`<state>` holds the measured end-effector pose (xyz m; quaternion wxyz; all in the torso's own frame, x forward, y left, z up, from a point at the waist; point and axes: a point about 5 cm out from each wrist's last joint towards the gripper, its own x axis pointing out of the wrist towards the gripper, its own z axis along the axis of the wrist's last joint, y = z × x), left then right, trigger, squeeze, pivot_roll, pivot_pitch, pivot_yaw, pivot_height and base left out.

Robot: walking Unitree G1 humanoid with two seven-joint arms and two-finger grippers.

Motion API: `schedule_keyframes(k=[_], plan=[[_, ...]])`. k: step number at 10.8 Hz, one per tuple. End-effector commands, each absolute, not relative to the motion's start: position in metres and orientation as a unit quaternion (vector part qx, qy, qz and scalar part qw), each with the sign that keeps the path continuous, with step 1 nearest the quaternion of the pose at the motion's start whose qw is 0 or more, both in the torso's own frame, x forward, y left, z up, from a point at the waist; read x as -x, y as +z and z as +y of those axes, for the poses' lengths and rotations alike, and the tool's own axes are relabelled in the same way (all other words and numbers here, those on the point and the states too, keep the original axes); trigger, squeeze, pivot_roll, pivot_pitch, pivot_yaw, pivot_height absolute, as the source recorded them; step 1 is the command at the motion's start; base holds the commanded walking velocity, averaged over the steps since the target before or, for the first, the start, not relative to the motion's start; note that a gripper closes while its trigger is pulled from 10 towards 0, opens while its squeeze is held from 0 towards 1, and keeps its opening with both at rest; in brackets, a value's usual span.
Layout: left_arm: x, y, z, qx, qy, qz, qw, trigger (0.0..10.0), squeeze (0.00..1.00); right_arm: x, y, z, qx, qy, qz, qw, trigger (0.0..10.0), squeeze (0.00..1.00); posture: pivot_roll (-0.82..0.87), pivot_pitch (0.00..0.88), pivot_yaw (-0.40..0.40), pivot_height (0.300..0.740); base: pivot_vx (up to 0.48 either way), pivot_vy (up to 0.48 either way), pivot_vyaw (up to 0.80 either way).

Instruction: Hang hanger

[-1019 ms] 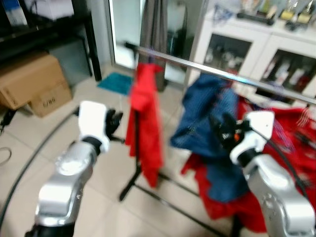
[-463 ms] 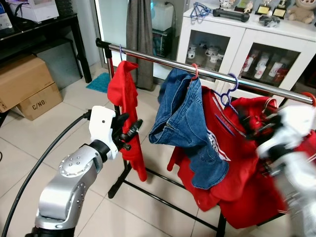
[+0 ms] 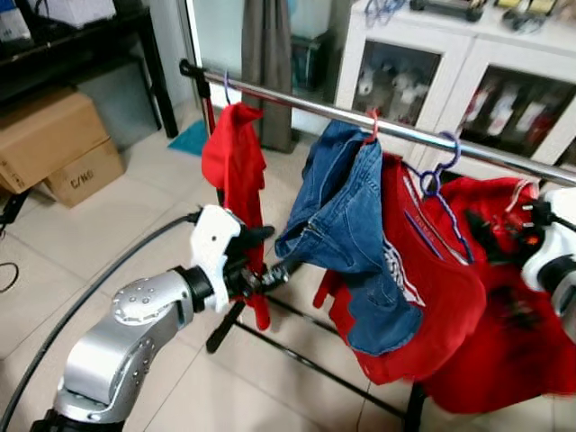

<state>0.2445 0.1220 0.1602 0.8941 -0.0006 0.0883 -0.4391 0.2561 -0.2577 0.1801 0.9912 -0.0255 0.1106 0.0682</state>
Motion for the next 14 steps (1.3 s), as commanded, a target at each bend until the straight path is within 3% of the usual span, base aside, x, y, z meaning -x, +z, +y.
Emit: schedule_keyframes(k=[1, 2, 6, 10, 11, 14], plan=[[-0.243, 0.163, 0.119, -0.002, -0.456, 0.089, 0.886, 10.0, 0.00, -0.258, 0.185, -0.252, 0.012, 0.097, 0.111, 0.989, 10.0, 1.00, 0.06, 0.000, -0.024, 0.740, 0.000, 0.000, 0.00], [-0.242, 0.157, 0.122, -0.027, -0.458, 0.106, 0.882, 10.0, 0.00, -0.264, 0.186, -0.224, -0.020, 0.173, 0.117, 0.978, 10.0, 0.00, 0.06, 0.000, -0.022, 0.740, 0.000, 0.000, 0.00], [-0.238, 0.154, 0.130, -0.045, -0.453, 0.122, 0.882, 10.0, 0.00, -0.304, 0.181, -0.203, 0.027, 0.094, 0.121, 0.988, 10.0, 0.00, 0.09, 0.000, -0.042, 0.740, 0.000, 0.000, 0.00], [-0.237, 0.154, 0.130, -0.041, -0.463, 0.123, 0.877, 10.0, 0.00, -0.344, 0.185, -0.189, 0.008, 0.054, 0.124, 0.991, 10.0, 0.00, 0.09, 0.000, -0.038, 0.740, 0.000, 0.000, 0.00], [-0.234, 0.156, 0.127, -0.039, -0.479, 0.123, 0.868, 10.0, 0.00, -0.351, 0.183, -0.187, 0.001, 0.062, 0.139, 0.988, 0.0, 0.00, 0.10, 0.000, -0.042, 0.740, 0.000, 0.000, 0.00], [-0.231, 0.156, 0.127, -0.039, -0.491, 0.126, 0.861, 10.0, 0.00, -0.356, 0.179, -0.194, 0.000, 0.048, 0.154, 0.987, 0.0, 0.00, 0.10, 0.000, -0.043, 0.740, 0.000, 0.000, 0.00]])
